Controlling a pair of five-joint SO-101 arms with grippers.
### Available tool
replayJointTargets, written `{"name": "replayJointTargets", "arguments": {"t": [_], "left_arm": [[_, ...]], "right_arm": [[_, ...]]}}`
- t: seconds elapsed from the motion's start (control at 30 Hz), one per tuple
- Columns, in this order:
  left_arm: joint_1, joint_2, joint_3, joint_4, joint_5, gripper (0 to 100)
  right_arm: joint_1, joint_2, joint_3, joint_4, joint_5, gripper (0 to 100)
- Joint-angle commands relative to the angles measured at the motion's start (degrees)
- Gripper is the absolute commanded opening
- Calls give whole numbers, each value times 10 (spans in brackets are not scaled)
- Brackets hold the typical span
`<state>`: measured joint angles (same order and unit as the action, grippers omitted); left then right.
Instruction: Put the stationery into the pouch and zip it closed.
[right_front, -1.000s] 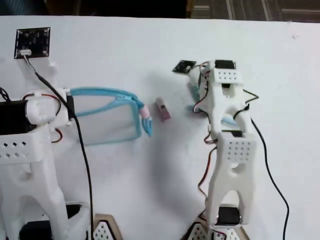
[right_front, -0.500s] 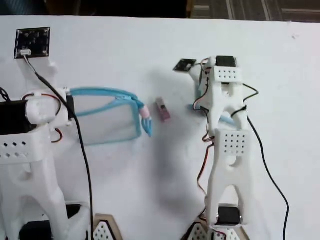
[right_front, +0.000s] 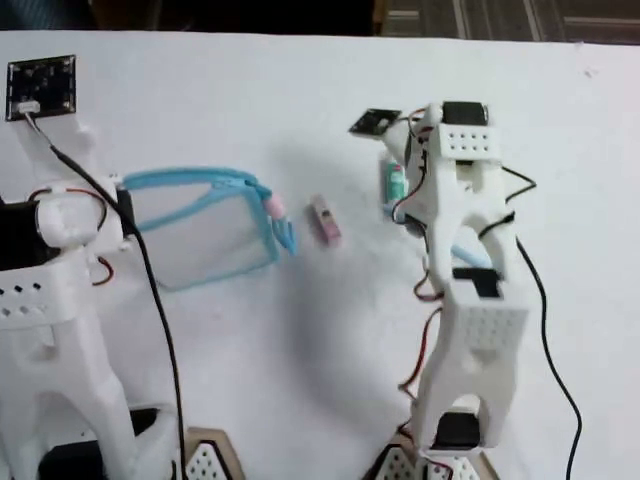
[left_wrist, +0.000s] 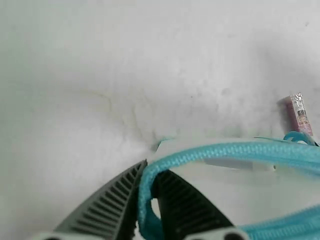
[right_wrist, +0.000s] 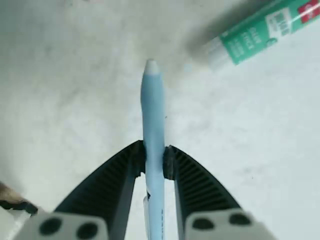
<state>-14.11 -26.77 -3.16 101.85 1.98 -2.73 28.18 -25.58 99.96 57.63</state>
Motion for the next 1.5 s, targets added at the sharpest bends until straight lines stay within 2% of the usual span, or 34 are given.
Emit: {"name": "replayJointTargets", "arguments": {"t": [0.0, 0.27, 0.43, 0.53, 0.67, 0.77, 0.83, 1.0, 1.2, 1.37, 1.47], "left_arm": [[-5, 7, -3, 0, 0, 23], [-5, 8, -2, 0, 0, 23], [-4, 8, -2, 0, 0, 23], [-4, 8, -2, 0, 0, 23], [17, 8, -2, 0, 0, 23], [36, 7, -2, 0, 1, 23], [41, 7, -2, 0, 1, 23], [43, 8, -1, 0, 1, 23], [42, 8, -1, 0, 1, 23], [40, 8, -1, 0, 1, 23], [41, 8, -1, 0, 1, 23]], "right_arm": [[-3, -145, 91, 14, -7, 18], [-4, -450, 326, -14, -8, 18], [-42, -640, 483, -57, -12, 18], [-84, -721, 547, -73, -88, 18], [-154, -773, 587, -142, -283, 18], [-208, -790, 594, -233, -404, 18], [-246, -787, 591, -286, -448, 18], [-309, -793, 590, -421, -496, 18], [-310, -793, 513, -573, -585, 18], [-313, -786, 388, -621, -589, 18], [-320, -785, 360, -668, -594, 17]]}}
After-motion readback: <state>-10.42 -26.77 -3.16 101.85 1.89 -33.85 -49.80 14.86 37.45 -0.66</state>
